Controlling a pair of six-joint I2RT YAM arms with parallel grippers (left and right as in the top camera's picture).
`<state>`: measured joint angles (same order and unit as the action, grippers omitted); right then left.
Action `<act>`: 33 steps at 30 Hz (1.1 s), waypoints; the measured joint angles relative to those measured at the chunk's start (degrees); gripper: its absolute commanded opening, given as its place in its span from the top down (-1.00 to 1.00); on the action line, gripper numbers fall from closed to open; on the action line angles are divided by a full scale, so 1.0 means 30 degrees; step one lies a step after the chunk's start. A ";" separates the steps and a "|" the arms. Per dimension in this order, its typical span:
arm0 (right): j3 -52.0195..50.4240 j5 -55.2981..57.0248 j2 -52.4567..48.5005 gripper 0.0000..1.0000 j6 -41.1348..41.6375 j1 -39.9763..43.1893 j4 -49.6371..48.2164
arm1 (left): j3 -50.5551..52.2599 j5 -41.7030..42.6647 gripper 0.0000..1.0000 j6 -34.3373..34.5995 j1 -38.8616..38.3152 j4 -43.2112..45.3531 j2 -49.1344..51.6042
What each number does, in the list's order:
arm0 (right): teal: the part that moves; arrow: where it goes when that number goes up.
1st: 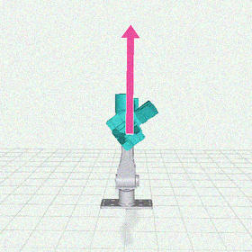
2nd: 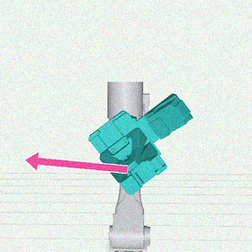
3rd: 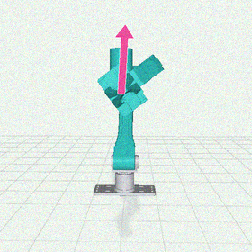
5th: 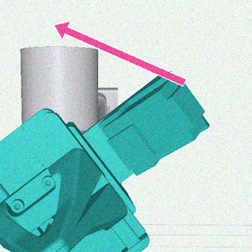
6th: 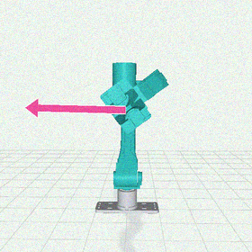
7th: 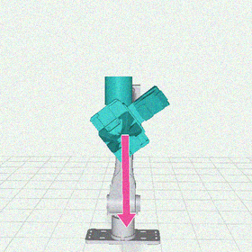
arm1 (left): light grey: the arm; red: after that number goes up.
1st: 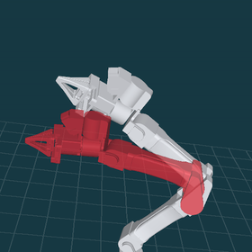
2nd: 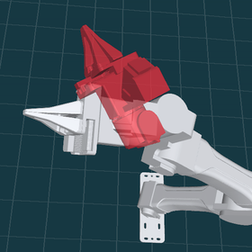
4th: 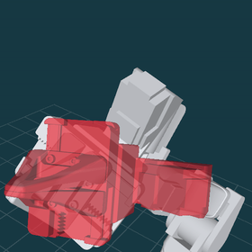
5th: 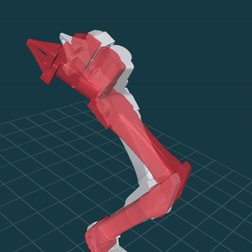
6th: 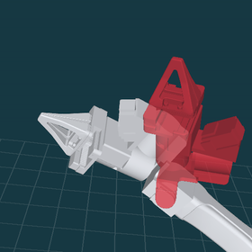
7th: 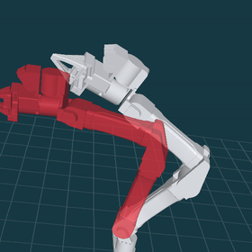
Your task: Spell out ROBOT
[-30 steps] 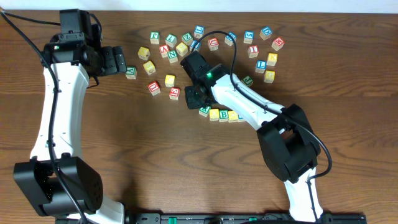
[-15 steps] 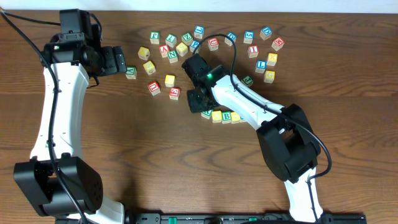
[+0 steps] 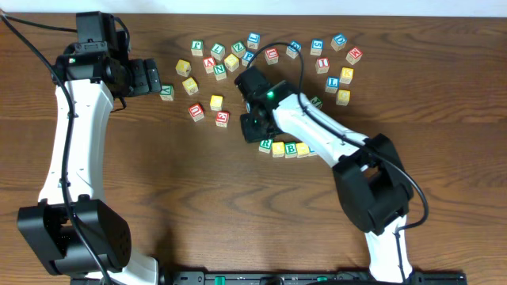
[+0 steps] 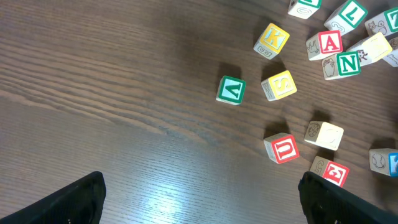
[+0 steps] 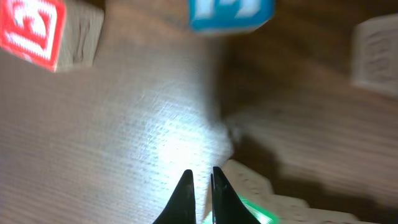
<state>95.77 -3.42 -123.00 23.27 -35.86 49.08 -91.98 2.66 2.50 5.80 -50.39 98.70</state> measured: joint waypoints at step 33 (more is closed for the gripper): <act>-0.0750 -0.1078 0.0168 0.95 -0.3242 0.0495 0.1129 | 0.0000 0.0000 -0.95 0.0000 0.0000 0.0000 0.0000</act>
<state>93.51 -6.66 -122.50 13.54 -34.37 52.47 -91.98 2.66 2.50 5.80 -50.39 98.70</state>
